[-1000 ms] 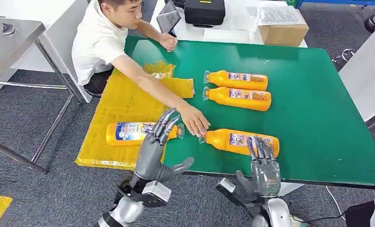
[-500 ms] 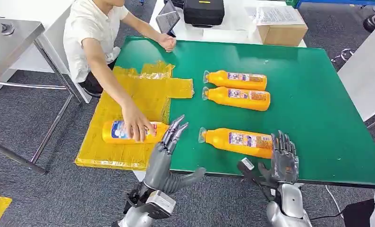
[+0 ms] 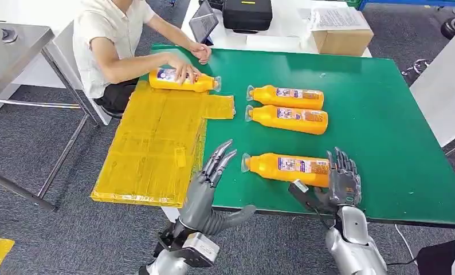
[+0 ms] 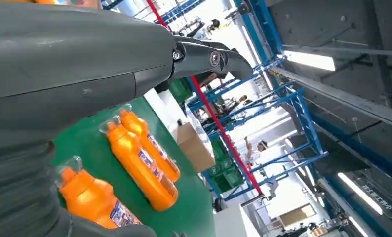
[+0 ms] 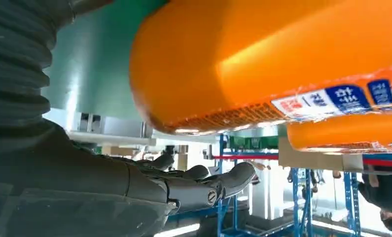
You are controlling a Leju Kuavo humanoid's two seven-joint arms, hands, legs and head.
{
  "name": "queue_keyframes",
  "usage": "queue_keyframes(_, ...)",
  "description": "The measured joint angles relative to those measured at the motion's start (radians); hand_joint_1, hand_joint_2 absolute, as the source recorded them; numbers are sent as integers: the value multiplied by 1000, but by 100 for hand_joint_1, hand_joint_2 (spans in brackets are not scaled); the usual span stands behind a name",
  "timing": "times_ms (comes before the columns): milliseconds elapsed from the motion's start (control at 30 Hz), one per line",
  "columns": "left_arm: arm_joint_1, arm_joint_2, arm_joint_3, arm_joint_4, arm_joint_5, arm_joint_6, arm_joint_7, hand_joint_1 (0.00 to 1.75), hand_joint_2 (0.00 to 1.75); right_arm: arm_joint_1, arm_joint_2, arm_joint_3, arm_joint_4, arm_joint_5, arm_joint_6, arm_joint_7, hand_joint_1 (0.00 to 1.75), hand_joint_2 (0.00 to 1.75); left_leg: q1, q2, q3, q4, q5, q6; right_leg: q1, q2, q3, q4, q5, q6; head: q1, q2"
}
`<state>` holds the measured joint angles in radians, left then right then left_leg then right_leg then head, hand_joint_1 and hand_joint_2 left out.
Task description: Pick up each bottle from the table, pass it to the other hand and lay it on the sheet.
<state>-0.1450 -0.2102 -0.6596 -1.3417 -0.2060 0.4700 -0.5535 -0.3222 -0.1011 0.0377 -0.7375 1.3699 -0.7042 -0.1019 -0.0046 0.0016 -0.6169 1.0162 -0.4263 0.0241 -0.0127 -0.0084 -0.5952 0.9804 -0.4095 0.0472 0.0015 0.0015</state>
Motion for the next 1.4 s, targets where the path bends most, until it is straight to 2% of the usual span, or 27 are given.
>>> queue_keyframes(167,-9,0,-10,8,10,-2,0,0,175,-49,2,26,74,-22,0,-23,0,175,0,0,0,0,0,0,0,0,0,0,0,0,0,0)
queue_keyframes(200,-11,0,-13,10,10,-1,0,0,175,-58,5,30,88,-29,9,-26,45,175,0,0,0,0,0,0,0,0,0,0,0,0,0,0)
queue_keyframes(233,-12,0,-15,12,12,-1,0,0,175,-67,7,35,106,-40,26,-26,134,175,0,0,1,0,0,0,0,0,1,0,0,0,0,0)
queue_keyframes(267,-14,0,-16,13,14,-1,0,0,175,-76,9,38,118,-47,37,-26,159,175,0,0,1,0,0,0,0,0,1,0,0,0,0,0)
queue_keyframes(300,-15,0,-18,15,18,-1,0,0,175,-86,10,41,134,-59,62,-23,175,175,0,0,2,0,0,0,0,0,1,0,0,0,0,0)
queue_keyframes(433,-17,0,-19,18,28,-2,0,0,175,-124,6,52,189,-109,172,-26,175,175,0,3,7,0,-1,0,0,3,4,-1,0,0,0,0)
queue_keyframes(533,-18,0,-19,18,30,-6,0,0,175,-138,-2,54,216,-135,195,-49,175,175,0,3,9,0,-2,0,0,3,5,-1,0,0,0,0)
queue_keyframes(833,-20,0,-23,18,31,-13,0,0,175,-153,-17,61,258,-152,203,-80,175,175,0,3,15,0,-2,0,0,3,12,-1,0,0,0,0)
queue_keyframes(1033,-21,0,-23,18,32,-16,0,0,175,-156,-26,66,272,-156,206,-66,175,175,0,3,17,0,-2,0,0,3,12,-1,-1,0,0,0)
queue_keyframes(1067,-22,0,-23,18,32,-18,0,0,175,-156,-28,68,275,-157,206,-62,175,175,0,3,19,0,-3,1,0,3,6,-1,-2,1,0,0)
queue_keyframes(1400,-23,0,-24,19,44,-15,-8,0,175,-155,-42,68,293,-177,188,-94,175,175,0,0,24,0,-5,3,0,3,13,-3,-5,5,0,0)
